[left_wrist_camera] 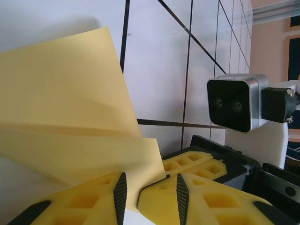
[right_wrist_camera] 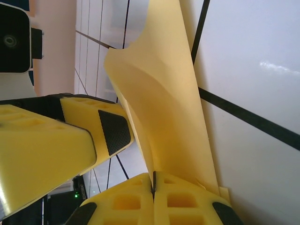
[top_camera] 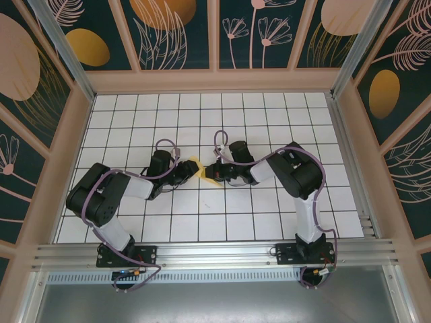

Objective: Fold a paper plane with a square sheet of paper (pick it up from the middle)
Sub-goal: Fold the wing for the fifth time at the center of the table.

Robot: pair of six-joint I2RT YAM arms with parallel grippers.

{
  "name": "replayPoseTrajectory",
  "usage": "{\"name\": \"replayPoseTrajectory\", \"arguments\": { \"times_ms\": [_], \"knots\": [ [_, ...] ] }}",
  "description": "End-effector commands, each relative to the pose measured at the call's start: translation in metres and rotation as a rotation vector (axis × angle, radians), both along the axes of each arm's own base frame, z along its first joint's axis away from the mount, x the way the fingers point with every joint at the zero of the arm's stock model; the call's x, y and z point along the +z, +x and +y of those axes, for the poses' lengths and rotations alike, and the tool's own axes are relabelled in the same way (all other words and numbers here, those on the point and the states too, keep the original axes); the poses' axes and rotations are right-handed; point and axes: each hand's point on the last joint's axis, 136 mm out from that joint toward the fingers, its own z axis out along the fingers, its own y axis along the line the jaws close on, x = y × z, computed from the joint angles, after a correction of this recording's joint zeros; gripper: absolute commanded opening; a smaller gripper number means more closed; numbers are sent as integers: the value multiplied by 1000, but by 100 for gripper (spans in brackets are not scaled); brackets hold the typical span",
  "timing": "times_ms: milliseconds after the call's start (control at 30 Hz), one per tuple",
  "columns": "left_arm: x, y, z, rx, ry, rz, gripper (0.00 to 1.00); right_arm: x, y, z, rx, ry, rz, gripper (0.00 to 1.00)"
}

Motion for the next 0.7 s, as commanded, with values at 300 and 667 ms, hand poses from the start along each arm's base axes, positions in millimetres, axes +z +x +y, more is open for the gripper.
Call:
{"name": "replayPoseTrajectory", "arguments": {
  "times_ms": [300, 667],
  "knots": [
    [-19, 7, 4, 39, 63, 43, 32, -10, 1, -1, 4, -21, 43, 0],
    [-28, 7, 8, 74, 79, 81, 31, 13, 4, 1, 33, -9, 4, 6]
  ]
}}
